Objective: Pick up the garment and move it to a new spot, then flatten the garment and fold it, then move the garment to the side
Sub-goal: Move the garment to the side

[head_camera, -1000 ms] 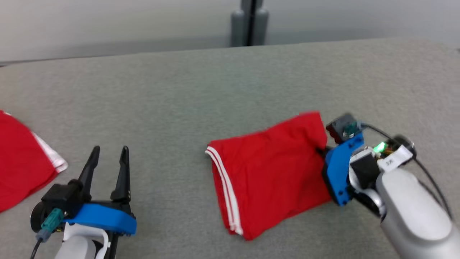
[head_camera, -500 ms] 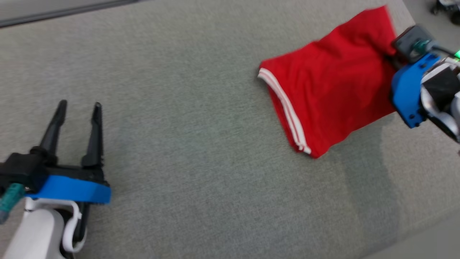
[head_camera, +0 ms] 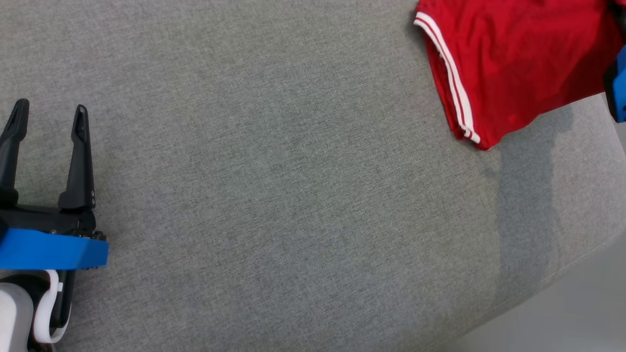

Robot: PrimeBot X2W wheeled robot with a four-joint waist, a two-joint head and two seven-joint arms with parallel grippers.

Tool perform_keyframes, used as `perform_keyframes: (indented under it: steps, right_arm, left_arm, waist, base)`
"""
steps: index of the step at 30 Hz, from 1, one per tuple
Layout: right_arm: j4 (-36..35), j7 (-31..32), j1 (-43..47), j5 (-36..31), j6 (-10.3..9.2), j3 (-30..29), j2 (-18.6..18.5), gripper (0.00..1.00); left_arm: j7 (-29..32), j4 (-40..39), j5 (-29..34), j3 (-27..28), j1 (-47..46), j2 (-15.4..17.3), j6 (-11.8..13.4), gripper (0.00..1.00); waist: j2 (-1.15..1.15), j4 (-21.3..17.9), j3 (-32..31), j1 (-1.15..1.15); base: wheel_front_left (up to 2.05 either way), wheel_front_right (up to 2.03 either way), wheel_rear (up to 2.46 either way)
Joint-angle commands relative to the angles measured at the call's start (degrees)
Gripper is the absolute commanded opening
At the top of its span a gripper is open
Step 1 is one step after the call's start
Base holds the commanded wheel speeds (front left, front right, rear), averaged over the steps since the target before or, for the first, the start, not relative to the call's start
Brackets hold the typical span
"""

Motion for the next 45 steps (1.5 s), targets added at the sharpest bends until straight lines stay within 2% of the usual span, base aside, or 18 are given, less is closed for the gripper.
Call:
perform_keyframes:
  steps: [1,11,12,13,14,22,29,33,40,45]
  right_arm:
    - [0.8,-0.9,-0.9,-0.7,-0.04,-1.3,0.8,0.0]
    - [4.8,-3.9,1.4,-6.3,-0.04,-7.4,4.6,0.0]
    - [5.1,-3.6,1.8,-6.8,-0.04,-8.2,4.8,0.13]
    - [5.3,-3.4,2.0,-7.5,-0.04,-8.9,4.9,0.45]
    - [5.3,-3.2,2.2,-7.9,-0.05,-9.9,5.1,1.0]
    - [4.8,-1.1,6.7,-10.8,-0.03,-15.8,7.1,1.0]
    - [0.3,-4.0,13.0,-8.9,-0.03,-15.8,7.9,1.0]
    - [-5.1,-6.9,18.6,-4.8,-0.03,-15.0,8.9,1.0]
    - [-18.5,-13.0,33.0,1.9,-0.03,-17.2,12.6,1.0]
    - [-26.5,-16.8,43.2,2.9,-0.03,-20.4,17.5,1.0]
  left_arm:
    - [0.2,-0.6,0.3,0.2,0.7,0.6,0.1,1.0]
    - [0.9,-2.1,0.1,-0.1,1.9,1.0,0.7,1.0]
    - [0.8,-2.1,0.0,-0.2,1.8,0.8,0.7,1.0]
    - [0.7,-2.0,-0.1,-0.3,1.9,0.7,0.7,1.0]
    - [0.6,-1.8,-0.2,-0.4,2.0,0.6,0.7,1.0]
    - [-1.6,1.5,-1.2,-2.4,2.7,-1.9,0.3,1.0]
    - [-5.0,7.2,-2.3,-4.9,3.9,-5.6,-0.3,1.0]
    - [-7.3,11.8,-3.4,-6.3,5.0,-8.1,-0.8,1.0]
    - [-10.7,17.8,-4.3,-7.3,8.2,-11.5,-1.1,1.0]
    - [-12.0,20.4,-4.5,-6.6,10.2,-12.9,-1.2,1.0]
  waist:
    - [0.0,0.0,0.1,-0.01]
    - [0.0,0.8,-1.0,-0.01]
    - [0.0,1.0,-1.2,-0.01]
    - [0.0,1.2,-1.5,-0.01]
    - [0.0,1.4,-1.9,-0.01]
    - [0.0,4.1,-7.0,-0.01]
    - [0.0,7.9,-14.9,-0.01]
    - [0.0,10.7,-19.9,-0.01]
    - [0.0,15.8,-26.6,-0.01]
    - [0.0,18.8,-29.0,-0.01]
  base:
    - [0.0,0.0,0.0]
    - [0.0,0.0,0.0]
    - [0.0,0.0,0.0]
    - [0.0,0.0,0.0]
    - [0.0,0.0,0.0]
    - [0.0,0.0,0.0]
    - [0.0,0.0,0.0]
    - [0.0,0.0,0.0]
    - [0.0,0.0,0.0]
    - [0.0,0.0,0.0]
